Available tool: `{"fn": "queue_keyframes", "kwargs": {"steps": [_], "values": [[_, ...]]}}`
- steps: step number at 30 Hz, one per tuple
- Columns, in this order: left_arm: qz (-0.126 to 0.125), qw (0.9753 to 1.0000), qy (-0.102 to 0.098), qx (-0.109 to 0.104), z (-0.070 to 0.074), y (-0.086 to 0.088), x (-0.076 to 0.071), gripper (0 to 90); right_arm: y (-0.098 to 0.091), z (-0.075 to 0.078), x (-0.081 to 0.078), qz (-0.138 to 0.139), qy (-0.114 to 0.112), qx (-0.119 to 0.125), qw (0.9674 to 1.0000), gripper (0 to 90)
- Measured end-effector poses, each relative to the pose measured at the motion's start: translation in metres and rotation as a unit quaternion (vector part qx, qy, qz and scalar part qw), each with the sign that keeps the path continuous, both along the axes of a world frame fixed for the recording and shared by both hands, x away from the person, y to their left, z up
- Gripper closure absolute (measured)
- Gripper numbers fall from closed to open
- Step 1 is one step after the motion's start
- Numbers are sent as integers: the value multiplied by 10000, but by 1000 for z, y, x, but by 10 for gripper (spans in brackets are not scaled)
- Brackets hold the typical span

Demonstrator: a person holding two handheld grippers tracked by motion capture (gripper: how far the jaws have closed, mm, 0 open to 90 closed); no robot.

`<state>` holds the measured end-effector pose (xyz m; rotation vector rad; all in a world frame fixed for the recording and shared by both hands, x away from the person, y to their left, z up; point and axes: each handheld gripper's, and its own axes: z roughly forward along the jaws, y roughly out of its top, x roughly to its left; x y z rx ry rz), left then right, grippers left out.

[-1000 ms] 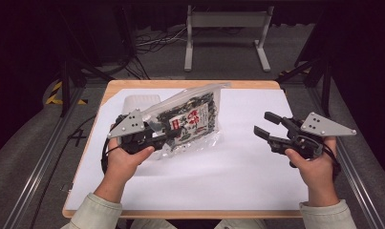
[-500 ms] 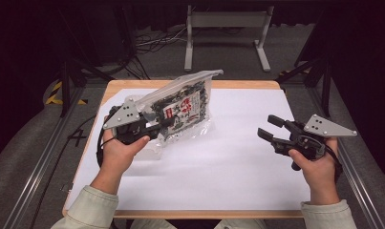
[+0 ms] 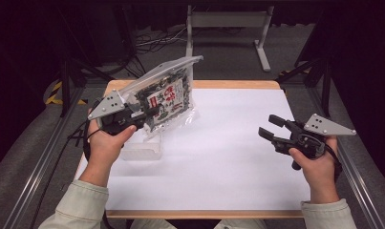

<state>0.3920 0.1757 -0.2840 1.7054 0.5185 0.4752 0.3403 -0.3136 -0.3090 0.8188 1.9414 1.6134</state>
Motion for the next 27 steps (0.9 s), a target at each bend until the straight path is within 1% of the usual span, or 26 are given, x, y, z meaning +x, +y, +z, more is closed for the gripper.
{"fn": "queue_keyframes", "kwargs": {"steps": [1,2,4,5,6,7,9,10,11,14,16,19,20,25,27], "values": [[0,10000,0,0,0,0,0,727,0,0,0,4,7,13,10000,396],[60,10000,36,-67,0,5,3,727,0,-1,1,3,17,20,10000,396],[78,9999,58,-95,0,7,4,727,-1,-1,1,21,35,35,10000,396],[90,9999,91,-113,0,9,5,727,-2,-2,2,109,69,172,9998,396],[85,9998,160,-122,-1,13,7,727,-2,-2,2,129,71,204,9997,396],[85,9998,160,-122,-1,13,7,727,-2,-2,2,129,71,204,9997,396],[103,9996,257,-111,-2,18,10,727,-2,-2,2,129,83,224,9996,396],[162,9992,350,-81,-2,22,13,727,-2,-2,2,128,82,219,9996,396],[162,9992,350,-81,-2,22,13,727,-2,-2,2,128,82,219,9996,396],[275,9988,406,-38,-1,29,15,728,-2,-3,2,124,98,218,9996,395],[342,9986,405,-19,-1,33,17,727,-2,-3,3,118,109,204,9997,395],[508,9978,424,58,-1,40,21,728,0,-5,4,116,142,188,9997,394],[508,9978,424,58,-1,40,21,728,0,-5,4,116,142,188,9997,394],[705,9965,453,49,-4,50,26,728,0,-6,5,130,162,189,9996,392],[806,9959,398,37,-6,54,26,727,0,-7,6,125,158,175,9996,393]]}}
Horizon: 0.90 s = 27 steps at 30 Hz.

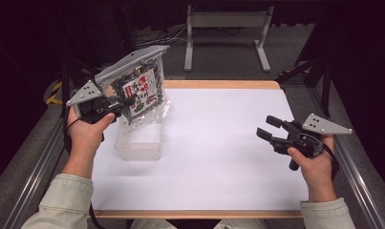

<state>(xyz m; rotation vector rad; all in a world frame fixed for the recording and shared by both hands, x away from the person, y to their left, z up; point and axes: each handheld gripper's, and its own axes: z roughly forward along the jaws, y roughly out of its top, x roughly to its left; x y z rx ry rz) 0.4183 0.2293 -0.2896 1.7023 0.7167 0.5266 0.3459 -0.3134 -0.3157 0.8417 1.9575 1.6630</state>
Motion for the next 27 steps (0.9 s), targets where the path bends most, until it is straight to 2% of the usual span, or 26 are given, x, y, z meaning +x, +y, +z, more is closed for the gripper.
{"fn": "queue_keyframes", "kwargs": {"steps": [4,10,14,27], "values": [[93,9999,-43,14,-3,4,2,727,0,-1,0,-9,25,-5,10000,396],[35,10000,47,68,-12,6,4,728,-1,-1,1,-21,46,-7,10000,396],[108,9998,104,141,-23,8,7,727,-1,-1,1,1,23,-4,10000,395],[137,9995,242,135,-45,16,9,727,-2,-3,3,-54,123,-31,9999,394]]}}
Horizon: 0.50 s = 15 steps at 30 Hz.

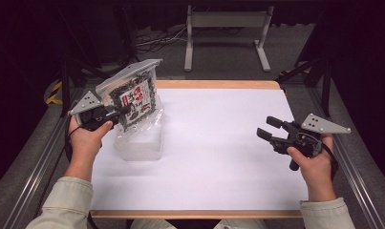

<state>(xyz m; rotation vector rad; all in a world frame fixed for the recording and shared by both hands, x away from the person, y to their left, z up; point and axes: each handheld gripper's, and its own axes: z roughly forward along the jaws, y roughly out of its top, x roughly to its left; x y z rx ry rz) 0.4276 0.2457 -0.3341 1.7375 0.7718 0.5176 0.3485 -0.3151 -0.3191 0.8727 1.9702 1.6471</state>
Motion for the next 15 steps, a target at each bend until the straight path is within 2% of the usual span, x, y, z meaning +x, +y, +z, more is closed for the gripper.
{"fn": "queue_keyframes", "kwargs": {"steps": [9,15], "values": [[-4,10000,62,-7,-9,2,1,727,1,-1,1,-27,40,1,10000,393],[-1,9999,85,60,-14,0,3,727,-2,-1,0,-75,77,43,9999,393]]}}
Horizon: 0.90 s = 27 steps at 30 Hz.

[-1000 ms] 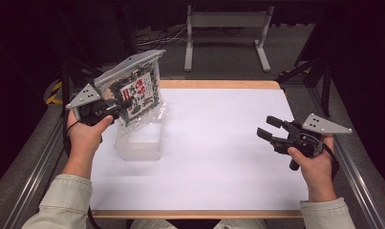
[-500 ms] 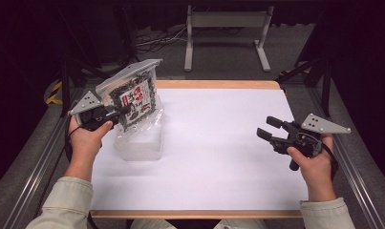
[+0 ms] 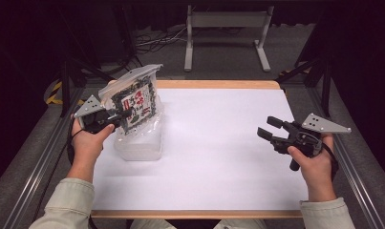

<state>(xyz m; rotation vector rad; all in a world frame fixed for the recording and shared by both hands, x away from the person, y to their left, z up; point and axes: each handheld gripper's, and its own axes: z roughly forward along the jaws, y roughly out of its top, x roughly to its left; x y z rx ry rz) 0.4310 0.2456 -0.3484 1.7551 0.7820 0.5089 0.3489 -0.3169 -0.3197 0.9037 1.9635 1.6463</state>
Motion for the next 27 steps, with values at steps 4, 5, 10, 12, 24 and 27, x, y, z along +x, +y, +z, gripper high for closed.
{"fn": "queue_keyframes", "kwargs": {"steps": [4,5,10,12,24,27], "values": [[7,10000,58,62,-7,-2,3,727,-1,0,0,-27,18,15,10000,393],[17,10000,72,55,-8,-2,3,727,-1,0,0,-23,15,15,10000,392],[7,9999,116,38,-14,-5,6,727,-3,-1,1,-33,51,34,10000,392],[-9,9999,108,38,-16,-6,7,727,-3,-1,1,-34,55,42,10000,392],[-50,9997,258,23,-24,-5,8,726,-2,-3,2,1,107,53,9999,389],[-35,9996,274,50,-27,-4,8,726,-1,-4,2,9,112,60,9999,389]]}}
